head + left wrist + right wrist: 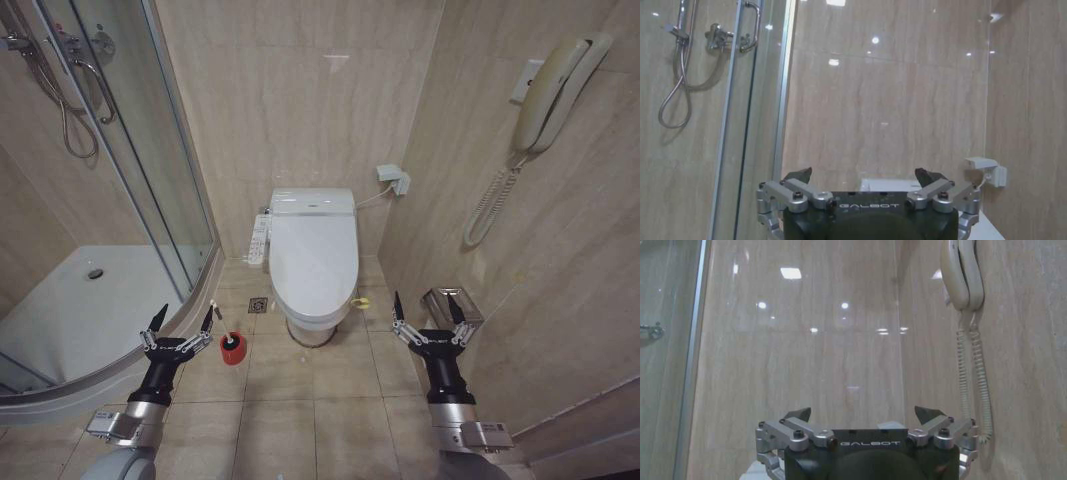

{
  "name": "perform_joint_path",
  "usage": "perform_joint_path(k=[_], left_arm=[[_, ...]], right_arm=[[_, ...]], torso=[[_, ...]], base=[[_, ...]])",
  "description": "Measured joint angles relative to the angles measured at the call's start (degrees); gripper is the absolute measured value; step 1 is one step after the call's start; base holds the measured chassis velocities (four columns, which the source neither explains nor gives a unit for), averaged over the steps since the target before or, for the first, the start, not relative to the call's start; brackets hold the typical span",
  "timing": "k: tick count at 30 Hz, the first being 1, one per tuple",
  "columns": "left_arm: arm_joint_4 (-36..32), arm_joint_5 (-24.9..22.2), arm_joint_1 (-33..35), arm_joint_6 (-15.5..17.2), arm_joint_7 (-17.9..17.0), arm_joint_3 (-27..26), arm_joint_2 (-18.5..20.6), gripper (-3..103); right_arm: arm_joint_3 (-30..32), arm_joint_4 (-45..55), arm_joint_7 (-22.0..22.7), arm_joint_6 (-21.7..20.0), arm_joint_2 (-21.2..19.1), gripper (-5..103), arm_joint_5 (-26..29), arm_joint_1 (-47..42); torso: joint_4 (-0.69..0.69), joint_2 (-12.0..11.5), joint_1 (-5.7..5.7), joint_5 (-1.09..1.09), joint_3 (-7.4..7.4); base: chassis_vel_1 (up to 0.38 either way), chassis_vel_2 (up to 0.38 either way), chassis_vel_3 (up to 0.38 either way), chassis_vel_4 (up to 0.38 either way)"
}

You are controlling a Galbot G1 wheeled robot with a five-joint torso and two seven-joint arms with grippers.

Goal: Open the toilet lid, clean the toilet bowl with a toilet brush, close the toilet lid, and flush.

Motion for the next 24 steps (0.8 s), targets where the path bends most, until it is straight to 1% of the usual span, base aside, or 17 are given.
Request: perform_joint_path(k=[24], left_arm=[[0.0, 0.0, 0.0, 0.0, 0.0, 0.0, 0.0, 100]], right_arm=[[0.0, 0.0, 0.0, 0.0, 0.0, 100, 0.0, 0.0]], torso=[[0.00, 0.0, 0.00, 0.00, 0.00]], base=[[0.000, 0.000, 0.000, 0.000]])
